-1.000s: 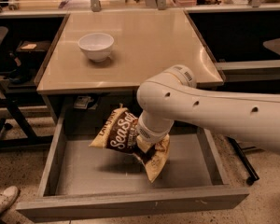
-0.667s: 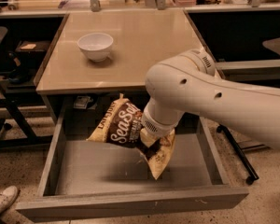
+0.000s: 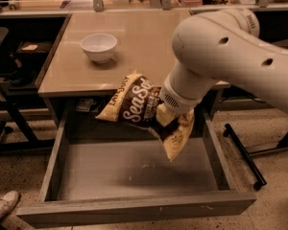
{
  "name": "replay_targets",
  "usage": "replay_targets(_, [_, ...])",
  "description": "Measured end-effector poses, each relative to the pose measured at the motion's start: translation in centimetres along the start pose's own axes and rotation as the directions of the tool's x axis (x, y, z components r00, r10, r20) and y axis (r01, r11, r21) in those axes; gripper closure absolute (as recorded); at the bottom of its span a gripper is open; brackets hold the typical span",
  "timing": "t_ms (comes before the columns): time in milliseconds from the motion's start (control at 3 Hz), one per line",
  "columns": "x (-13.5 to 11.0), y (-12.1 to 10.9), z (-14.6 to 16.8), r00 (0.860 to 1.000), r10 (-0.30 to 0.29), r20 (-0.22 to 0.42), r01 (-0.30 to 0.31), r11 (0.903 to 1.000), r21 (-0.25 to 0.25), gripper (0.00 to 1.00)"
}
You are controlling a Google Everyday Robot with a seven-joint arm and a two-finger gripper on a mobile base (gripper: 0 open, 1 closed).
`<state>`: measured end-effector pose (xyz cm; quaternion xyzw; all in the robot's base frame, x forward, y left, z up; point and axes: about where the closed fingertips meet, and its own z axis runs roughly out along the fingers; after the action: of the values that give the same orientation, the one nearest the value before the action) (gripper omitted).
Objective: Pick brown chip bag from top drawer and place on counter
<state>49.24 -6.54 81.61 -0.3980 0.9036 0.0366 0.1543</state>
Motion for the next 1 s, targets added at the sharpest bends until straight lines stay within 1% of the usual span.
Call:
replay_targets(333, [-3.4, -3.6, -4.3, 0.999, 0.013, 0.034, -0.015, 0.9985, 0.053, 1.0])
replay_targets(667, [-7.0, -6.8, -7.2, 0.998, 0.022, 0.053, -0.027, 0.9951, 0.095, 1.0])
replay_targets(1000, [-10.4, -9.9, -8.4, 0.998, 0.024, 0.065, -0.031, 0.9934, 0.111, 1.0])
